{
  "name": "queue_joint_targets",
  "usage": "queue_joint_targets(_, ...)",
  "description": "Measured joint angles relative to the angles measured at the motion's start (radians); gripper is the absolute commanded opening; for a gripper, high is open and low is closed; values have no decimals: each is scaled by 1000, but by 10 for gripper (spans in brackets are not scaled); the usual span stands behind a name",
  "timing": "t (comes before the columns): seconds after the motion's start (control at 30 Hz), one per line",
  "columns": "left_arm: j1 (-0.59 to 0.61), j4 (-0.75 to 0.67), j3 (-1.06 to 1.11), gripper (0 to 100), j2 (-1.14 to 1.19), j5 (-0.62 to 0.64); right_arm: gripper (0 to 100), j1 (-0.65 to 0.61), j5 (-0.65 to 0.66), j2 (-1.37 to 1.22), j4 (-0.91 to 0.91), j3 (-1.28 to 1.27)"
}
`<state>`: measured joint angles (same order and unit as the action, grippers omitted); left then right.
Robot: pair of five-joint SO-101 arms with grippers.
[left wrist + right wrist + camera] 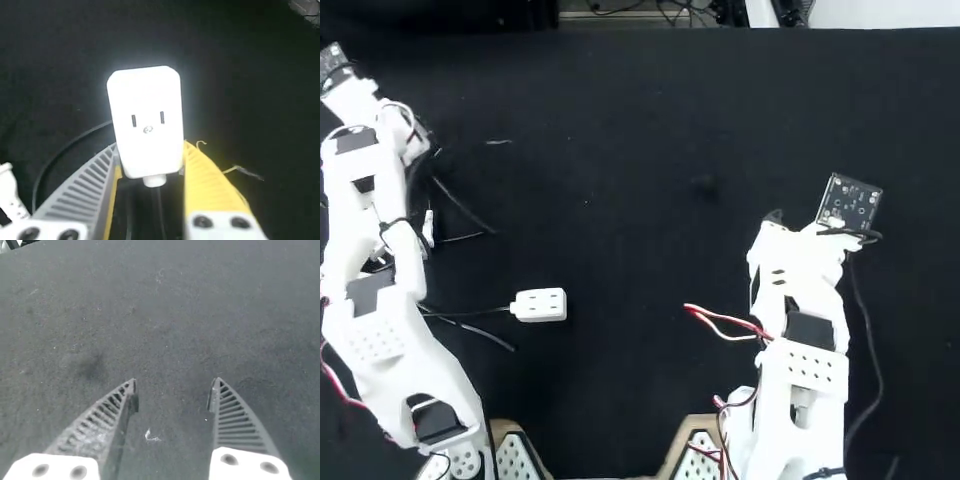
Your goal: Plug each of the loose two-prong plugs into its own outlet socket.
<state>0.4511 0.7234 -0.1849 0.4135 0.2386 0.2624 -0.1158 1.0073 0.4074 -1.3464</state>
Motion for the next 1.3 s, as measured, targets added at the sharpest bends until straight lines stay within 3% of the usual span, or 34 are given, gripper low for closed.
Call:
queue_joint_targets(0.23,57,77,-138,219,97,-8,223,-3,0,0,0,0)
queue_joint_targets(0.53,127,532,-451,220,97,-26,223,-3,0,0,0,0)
queue_joint_targets(0.77,80,882,-509,220,97,-308,223,-31,0,0,0,-2)
queue_joint_targets(0.87,52,988,-509,220,97,-359,223,-34,0,0,0,-2)
queue_joint_targets(1.03,77,1026,-508,220,68,-385,223,-34,0,0,-3,-2)
queue_joint_targets(1.3,204,985,-227,225,-172,-629,223,-34,0,0,-3,-2)
